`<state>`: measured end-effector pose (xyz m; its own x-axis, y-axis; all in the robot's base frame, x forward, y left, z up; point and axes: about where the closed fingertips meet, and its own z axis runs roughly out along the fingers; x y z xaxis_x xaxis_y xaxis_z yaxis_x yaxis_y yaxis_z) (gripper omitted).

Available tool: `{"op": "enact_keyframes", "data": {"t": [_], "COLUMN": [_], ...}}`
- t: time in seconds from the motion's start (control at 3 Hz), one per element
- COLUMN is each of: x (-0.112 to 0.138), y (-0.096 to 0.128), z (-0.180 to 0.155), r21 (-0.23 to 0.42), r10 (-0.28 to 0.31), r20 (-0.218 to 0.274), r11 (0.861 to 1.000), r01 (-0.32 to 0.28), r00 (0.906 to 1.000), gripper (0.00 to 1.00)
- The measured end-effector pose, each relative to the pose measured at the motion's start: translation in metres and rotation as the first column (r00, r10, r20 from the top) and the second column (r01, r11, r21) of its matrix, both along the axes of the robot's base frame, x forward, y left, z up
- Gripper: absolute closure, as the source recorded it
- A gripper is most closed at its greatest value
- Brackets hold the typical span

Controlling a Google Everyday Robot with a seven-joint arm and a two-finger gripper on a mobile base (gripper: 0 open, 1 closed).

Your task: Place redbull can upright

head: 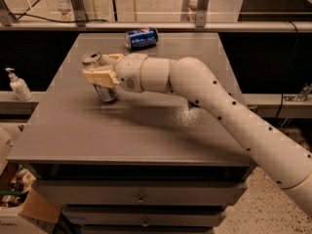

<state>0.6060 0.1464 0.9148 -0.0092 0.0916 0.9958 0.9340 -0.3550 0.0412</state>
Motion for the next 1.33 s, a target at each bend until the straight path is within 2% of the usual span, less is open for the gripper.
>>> {"op": "enact_keyframes", "data": {"t": [0.33, 0.67, 1.0, 1.33], "x": [-0.0001, -0.0013, -0.0020, -0.0027], "y": [0.0001, 0.0027, 0.0041, 0.0003], "z": [0.0000, 0.0002, 0.0004, 0.0028], "r21": [0.000, 0.000, 0.000, 0.005], "r10": [0.000, 0.005, 0.007, -0.003], "r20": [0.000, 0.000, -0.001, 0.004], "r11": [1.000, 1.000, 1.000, 1.000], "r01": [0.000, -0.005, -0.007, 0.003], "r00": [1.0000, 1.0000, 1.0000, 1.0000], "gripper": [1.00, 0.74, 0.27, 0.09]}}
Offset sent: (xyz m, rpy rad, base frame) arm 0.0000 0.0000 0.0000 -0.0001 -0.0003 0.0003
